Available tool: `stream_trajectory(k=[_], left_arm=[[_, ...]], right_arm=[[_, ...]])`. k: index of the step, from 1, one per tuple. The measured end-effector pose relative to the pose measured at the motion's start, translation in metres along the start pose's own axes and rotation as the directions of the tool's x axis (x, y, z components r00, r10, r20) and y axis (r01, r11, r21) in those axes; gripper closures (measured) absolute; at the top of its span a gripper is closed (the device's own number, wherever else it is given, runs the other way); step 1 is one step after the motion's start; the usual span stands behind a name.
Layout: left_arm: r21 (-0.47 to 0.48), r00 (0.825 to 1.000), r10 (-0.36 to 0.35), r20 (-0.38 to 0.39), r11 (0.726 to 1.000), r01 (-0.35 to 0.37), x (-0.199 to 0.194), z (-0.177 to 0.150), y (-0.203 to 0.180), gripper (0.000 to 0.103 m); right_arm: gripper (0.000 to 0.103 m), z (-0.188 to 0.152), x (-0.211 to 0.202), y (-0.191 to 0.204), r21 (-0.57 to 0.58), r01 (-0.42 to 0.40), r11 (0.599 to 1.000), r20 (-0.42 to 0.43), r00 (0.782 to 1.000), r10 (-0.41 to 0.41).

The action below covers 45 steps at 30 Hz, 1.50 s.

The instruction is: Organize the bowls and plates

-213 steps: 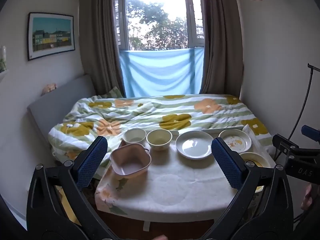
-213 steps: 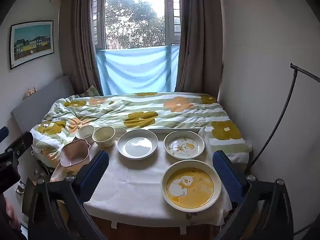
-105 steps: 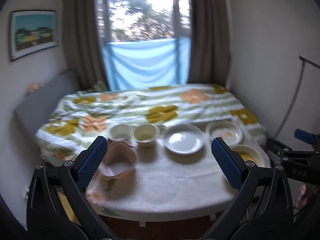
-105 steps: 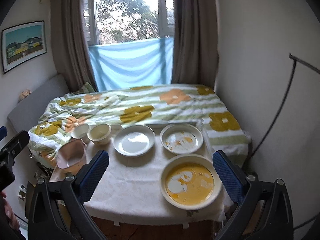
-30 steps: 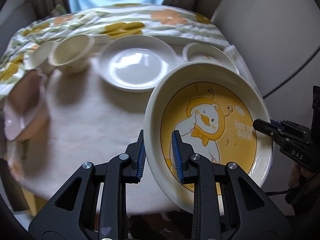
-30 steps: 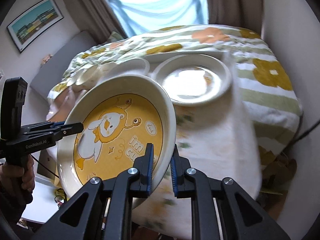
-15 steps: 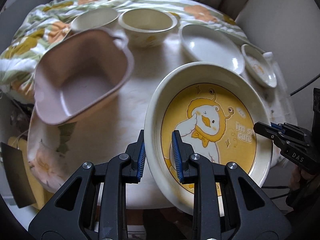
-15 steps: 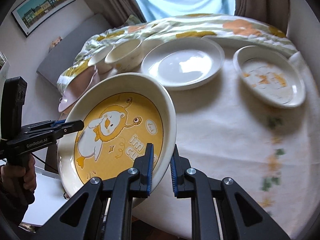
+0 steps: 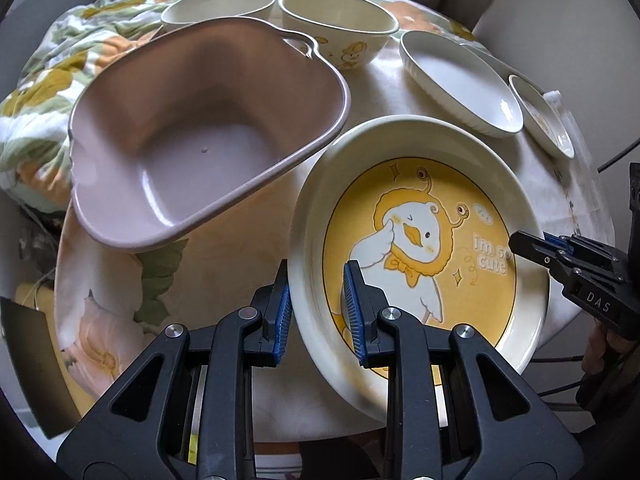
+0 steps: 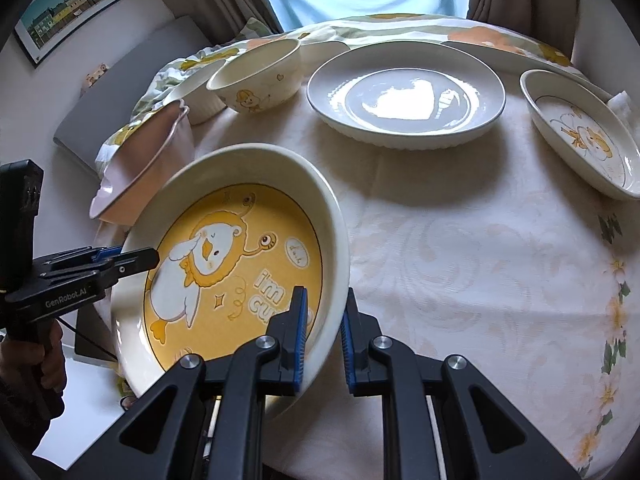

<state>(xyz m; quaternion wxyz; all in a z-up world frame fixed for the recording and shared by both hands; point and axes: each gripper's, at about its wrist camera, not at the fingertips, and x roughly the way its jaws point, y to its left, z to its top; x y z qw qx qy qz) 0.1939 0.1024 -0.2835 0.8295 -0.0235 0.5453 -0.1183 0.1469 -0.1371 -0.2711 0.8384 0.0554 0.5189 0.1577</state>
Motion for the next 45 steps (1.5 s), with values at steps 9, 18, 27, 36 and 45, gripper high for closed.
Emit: stream_trajectory(k=[9, 18, 27, 36, 45], left_arm=[[0.021, 0.998, 0.066, 0.014, 0.998, -0.066, 0.002, -0.003, -0.012, 0.081], [0.028, 0.997, 0.079, -0.004, 0.997, -0.078, 0.007, -0.009, -0.019, 0.032], [0.016, 0.991, 0.126, 0.039, 0.992, -0.127, -0.016, -0.019, -0.036, 0.032], [-0.036, 0.961, 0.159, 0.226, 0.987, -0.155, -0.117, -0.012, -0.101, 0.030], [-0.060, 0.902, 0.171, 0.397, 0.985, -0.160, -0.171, 0.015, -0.178, 0.000]], right_arm=[[0.087, -0.001, 0.000, 0.004, -0.033, 0.028, 0.999, -0.004, 1.000, -0.028], [0.086, -0.004, 0.004, 0.006, -0.013, 0.042, 0.999, 0.000, 0.999, -0.042], [0.086, -0.006, -0.019, -0.005, 0.022, 0.030, 0.999, 0.029, 0.999, -0.031], [0.086, -0.004, -0.112, -0.033, 0.002, 0.006, 1.000, 0.134, 0.991, -0.006], [0.002, 0.021, -0.201, -0.081, -0.038, 0.023, 0.999, 0.296, 0.955, -0.011]])
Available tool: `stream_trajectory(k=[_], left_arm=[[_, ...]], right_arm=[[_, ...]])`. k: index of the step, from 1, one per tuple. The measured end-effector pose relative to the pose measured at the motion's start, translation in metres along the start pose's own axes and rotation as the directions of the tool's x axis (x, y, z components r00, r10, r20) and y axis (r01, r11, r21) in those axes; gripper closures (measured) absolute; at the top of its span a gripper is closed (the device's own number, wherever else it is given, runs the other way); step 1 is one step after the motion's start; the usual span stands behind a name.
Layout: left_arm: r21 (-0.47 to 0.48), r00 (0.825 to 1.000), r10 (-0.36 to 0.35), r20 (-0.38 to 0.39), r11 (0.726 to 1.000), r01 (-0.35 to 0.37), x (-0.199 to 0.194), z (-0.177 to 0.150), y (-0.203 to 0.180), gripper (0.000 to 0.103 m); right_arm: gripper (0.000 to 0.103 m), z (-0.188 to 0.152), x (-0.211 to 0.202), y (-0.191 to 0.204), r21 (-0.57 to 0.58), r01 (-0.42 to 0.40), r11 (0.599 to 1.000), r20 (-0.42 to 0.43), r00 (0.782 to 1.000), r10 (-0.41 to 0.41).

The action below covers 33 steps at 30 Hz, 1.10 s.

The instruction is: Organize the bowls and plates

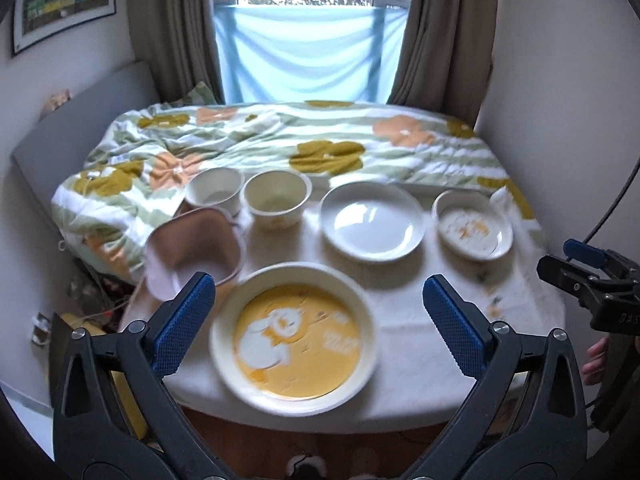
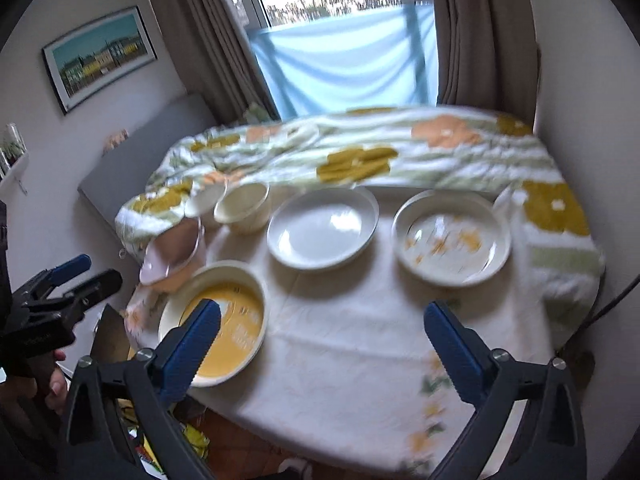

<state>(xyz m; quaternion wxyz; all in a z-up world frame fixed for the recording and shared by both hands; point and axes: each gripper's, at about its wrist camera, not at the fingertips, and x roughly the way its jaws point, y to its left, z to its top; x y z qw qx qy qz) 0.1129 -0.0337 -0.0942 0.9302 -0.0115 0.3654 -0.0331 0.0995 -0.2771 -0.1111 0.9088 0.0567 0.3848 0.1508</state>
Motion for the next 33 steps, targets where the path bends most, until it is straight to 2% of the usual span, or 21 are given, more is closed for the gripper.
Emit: stream_trajectory(k=[3, 6, 8, 10, 14, 16, 19, 23, 25, 27, 28, 29, 33], left_arm=[[-0.045, 0.999, -0.037, -0.016, 0.998, 0.036, 0.009, 0.010, -0.011, 0.000], [-0.084, 0.997, -0.064, -0.036, 0.995, 0.061, 0.023, 0.024, -0.016, 0.000], [-0.100, 0.997, -0.070, -0.044, 0.993, 0.065, 0.032, 0.030, -0.017, 0.000], [-0.116, 0.995, -0.072, -0.067, 0.991, 0.064, 0.049, 0.036, -0.016, 0.000], [-0.159, 0.987, -0.085, -0.135, 0.985, 0.063, 0.094, 0.045, -0.011, 0.000], [-0.187, 0.977, -0.107, -0.185, 0.980, 0.072, 0.120, 0.045, -0.008, 0.000], [-0.203, 0.966, -0.117, -0.232, 0.977, 0.070, 0.153, 0.046, -0.004, 0.000], [-0.230, 0.942, -0.128, -0.311, 0.972, 0.056, 0.200, 0.047, 0.005, 0.006], [-0.241, 0.925, -0.133, -0.355, 0.969, 0.047, 0.224, 0.043, 0.009, 0.018], [-0.251, 0.908, -0.146, -0.394, 0.967, 0.047, 0.245, 0.038, 0.013, 0.027], [-0.254, 0.901, -0.149, -0.407, 0.966, 0.045, 0.252, 0.037, 0.013, 0.033], [-0.257, 0.893, -0.153, -0.423, 0.965, 0.044, 0.261, 0.034, 0.014, 0.035], [-0.275, 0.867, -0.170, -0.469, 0.961, 0.039, 0.286, 0.025, 0.018, 0.047]], right_arm=[[0.001, 0.012, -0.004, -0.015, -0.025, 0.009, 1.000, 0.005, 1.000, -0.009], [0.001, 0.029, -0.003, -0.030, -0.038, 0.064, 0.997, -0.028, 0.998, -0.065], [0.001, 0.041, -0.003, -0.042, -0.020, 0.052, 0.998, -0.019, 0.998, -0.053], [0.001, 0.054, 0.003, -0.051, -0.016, 0.014, 1.000, -0.014, 1.000, -0.014], [0.001, 0.076, 0.025, -0.047, -0.108, 0.070, 0.992, -0.018, 0.997, -0.072], [0.001, 0.085, 0.045, -0.047, -0.151, 0.069, 0.986, -0.058, 0.995, -0.078], [0.001, 0.095, 0.082, -0.051, -0.170, 0.006, 0.985, -0.144, 0.989, -0.031], [0.002, 0.104, 0.142, -0.058, -0.188, -0.067, 0.980, -0.253, 0.967, 0.018], [0.003, 0.107, 0.173, -0.058, -0.200, -0.107, 0.974, -0.303, 0.952, 0.042], [0.010, 0.107, 0.196, -0.056, -0.220, -0.125, 0.967, -0.345, 0.937, 0.043], [0.018, 0.106, 0.209, -0.056, -0.231, -0.136, 0.963, -0.373, 0.927, 0.041], [0.025, 0.104, 0.224, -0.055, -0.239, -0.151, 0.959, -0.405, 0.913, 0.043], [0.040, 0.095, 0.264, -0.058, -0.243, -0.192, 0.951, -0.489, 0.871, 0.051]])
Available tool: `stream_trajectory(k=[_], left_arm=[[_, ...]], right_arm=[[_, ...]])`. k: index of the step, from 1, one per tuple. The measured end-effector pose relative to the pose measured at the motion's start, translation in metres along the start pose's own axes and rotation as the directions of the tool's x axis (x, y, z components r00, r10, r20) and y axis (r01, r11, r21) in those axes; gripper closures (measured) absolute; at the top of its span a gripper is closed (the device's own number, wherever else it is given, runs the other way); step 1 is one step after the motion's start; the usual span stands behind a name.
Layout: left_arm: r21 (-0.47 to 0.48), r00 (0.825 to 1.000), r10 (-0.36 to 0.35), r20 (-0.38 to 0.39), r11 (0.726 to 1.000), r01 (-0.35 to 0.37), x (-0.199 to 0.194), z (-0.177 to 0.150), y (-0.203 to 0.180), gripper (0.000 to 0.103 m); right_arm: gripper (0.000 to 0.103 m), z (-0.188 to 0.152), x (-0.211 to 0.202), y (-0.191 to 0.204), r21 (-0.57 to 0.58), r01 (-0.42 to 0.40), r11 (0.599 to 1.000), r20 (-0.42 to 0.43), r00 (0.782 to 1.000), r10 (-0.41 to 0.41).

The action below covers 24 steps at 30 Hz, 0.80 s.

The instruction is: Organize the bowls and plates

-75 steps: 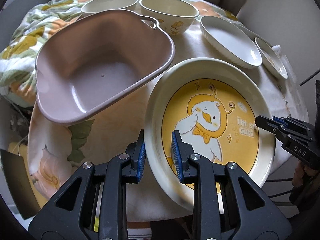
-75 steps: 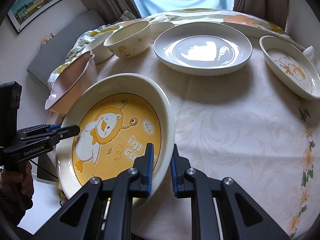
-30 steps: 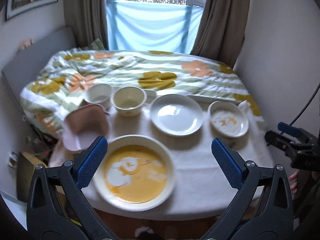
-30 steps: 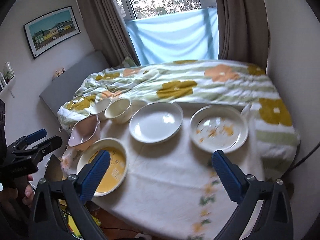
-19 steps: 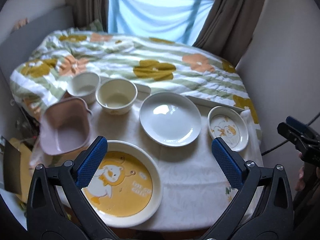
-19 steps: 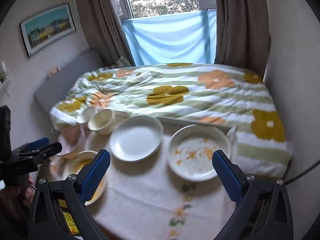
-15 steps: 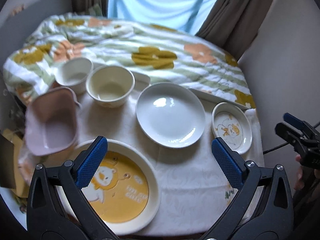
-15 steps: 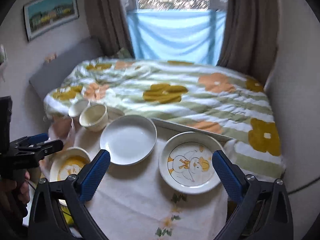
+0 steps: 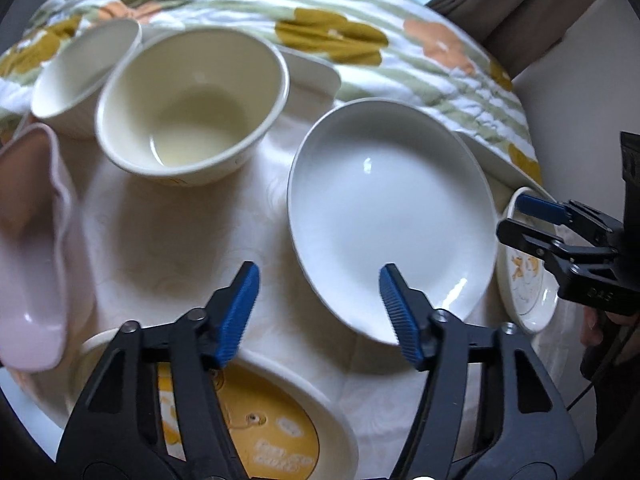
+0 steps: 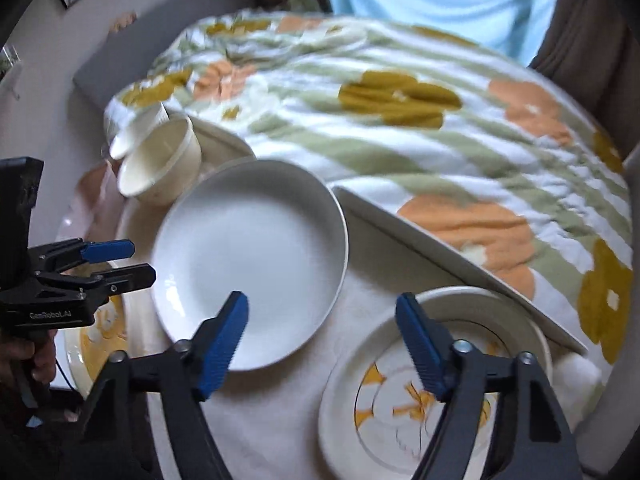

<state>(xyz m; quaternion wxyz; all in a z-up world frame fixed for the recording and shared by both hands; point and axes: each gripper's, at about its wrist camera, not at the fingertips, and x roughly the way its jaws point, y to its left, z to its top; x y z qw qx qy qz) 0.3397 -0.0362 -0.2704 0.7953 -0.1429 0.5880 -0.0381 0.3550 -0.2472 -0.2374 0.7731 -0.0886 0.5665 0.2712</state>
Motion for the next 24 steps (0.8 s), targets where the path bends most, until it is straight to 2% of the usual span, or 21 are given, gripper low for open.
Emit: stream_trajectory(k=[5, 7, 11, 13, 16, 24], left_arm=[[-0.019, 1.000, 0.004, -0.030, 1.000, -0.005, 0.016, 0.005, 0.006, 0.051], [-0.021, 0.999, 0.006, -0.043, 1.000, -0.007, 0.022, 0.006, 0.007, 0.059], [-0.010, 0.998, 0.015, -0.055, 1.000, -0.016, 0.028, 0.008, 0.005, 0.068], [0.007, 0.998, 0.024, -0.050, 1.000, -0.024, 0.029, 0.008, 0.002, 0.078], [0.025, 0.999, 0.023, -0.047, 0.999, -0.022, 0.030, 0.010, -0.003, 0.082], [0.046, 0.999, 0.037, -0.040, 0.998, -0.035, 0.029, 0.011, -0.009, 0.083]], right_arm=[[0.052, 0.005, 0.024, -0.004, -0.011, -0.039, 0.999, -0.058, 0.998, 0.038], [0.056, 0.006, 0.031, -0.007, -0.017, -0.043, 0.999, -0.074, 0.996, 0.041], [0.070, 0.009, 0.037, -0.006, -0.035, -0.057, 0.998, -0.091, 0.994, 0.054], [0.074, 0.009, 0.039, -0.005, -0.039, -0.057, 0.998, -0.091, 0.994, 0.053], [0.082, 0.009, 0.040, -0.008, -0.035, -0.050, 0.998, -0.089, 0.995, 0.047], [0.084, 0.008, 0.040, -0.010, -0.013, -0.058, 0.998, -0.076, 0.995, 0.057]])
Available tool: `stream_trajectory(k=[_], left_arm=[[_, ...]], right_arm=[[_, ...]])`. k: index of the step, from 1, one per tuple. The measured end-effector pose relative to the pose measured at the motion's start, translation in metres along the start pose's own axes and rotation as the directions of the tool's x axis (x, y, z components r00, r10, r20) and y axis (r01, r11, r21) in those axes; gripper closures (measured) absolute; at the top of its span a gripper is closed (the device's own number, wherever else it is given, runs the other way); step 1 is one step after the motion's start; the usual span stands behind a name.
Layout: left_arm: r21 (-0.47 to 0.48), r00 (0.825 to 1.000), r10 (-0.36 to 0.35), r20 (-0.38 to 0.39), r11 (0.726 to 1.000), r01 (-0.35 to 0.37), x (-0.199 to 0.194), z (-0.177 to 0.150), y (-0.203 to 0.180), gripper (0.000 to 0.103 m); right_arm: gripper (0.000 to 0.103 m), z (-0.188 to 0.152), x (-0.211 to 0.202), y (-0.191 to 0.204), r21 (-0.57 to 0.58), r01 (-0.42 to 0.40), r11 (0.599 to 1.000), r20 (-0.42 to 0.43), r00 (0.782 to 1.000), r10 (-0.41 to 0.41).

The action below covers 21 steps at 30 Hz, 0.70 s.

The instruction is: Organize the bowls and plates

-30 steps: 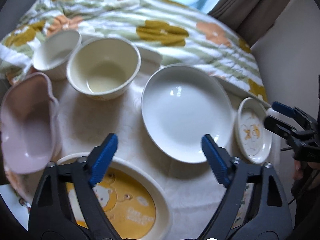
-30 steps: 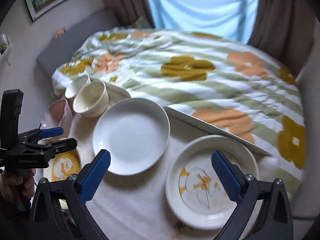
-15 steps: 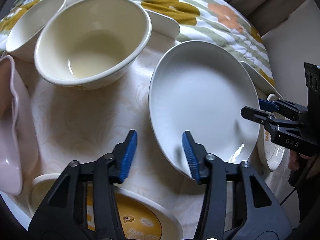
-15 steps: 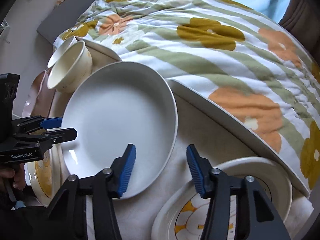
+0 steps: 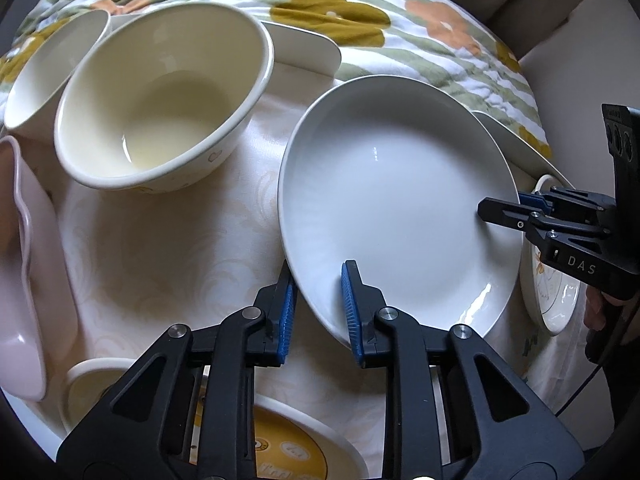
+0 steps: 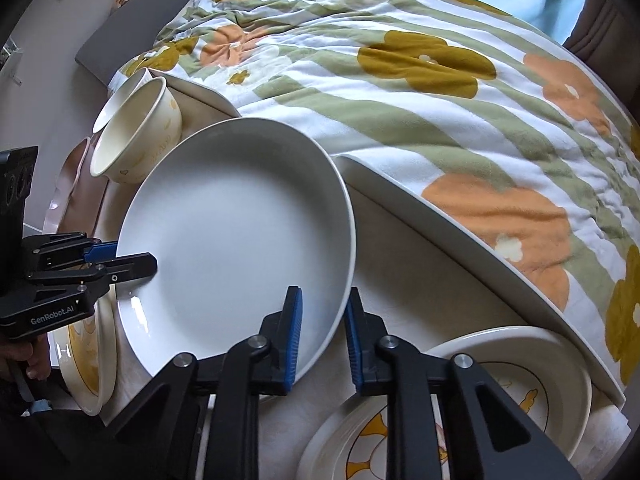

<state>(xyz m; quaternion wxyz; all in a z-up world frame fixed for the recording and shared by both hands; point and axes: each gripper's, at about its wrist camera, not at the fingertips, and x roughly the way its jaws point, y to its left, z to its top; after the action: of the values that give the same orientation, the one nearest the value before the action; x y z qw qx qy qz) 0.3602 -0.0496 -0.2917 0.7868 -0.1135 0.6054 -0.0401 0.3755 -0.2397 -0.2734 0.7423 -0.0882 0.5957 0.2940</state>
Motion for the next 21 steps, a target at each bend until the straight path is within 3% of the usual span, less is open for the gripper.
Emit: stream_trajectory(k=[12, 21], left_arm=[[0.047, 0.997, 0.028, 0.074, 0.998, -0.031, -0.027, -0.007, -0.005, 0.083], [0.096, 0.984, 0.014, 0.180, 0.995, -0.032, -0.084, -0.032, -0.008, 0.083]], right_arm=[[0.084, -0.009, -0.018, 0.005, 0.023, -0.003, 1.000, 0.083, 0.997, 0.001], [0.084, -0.032, -0.061, 0.032, 0.044, 0.000, 0.999, 0.170, 0.986, -0.007]])
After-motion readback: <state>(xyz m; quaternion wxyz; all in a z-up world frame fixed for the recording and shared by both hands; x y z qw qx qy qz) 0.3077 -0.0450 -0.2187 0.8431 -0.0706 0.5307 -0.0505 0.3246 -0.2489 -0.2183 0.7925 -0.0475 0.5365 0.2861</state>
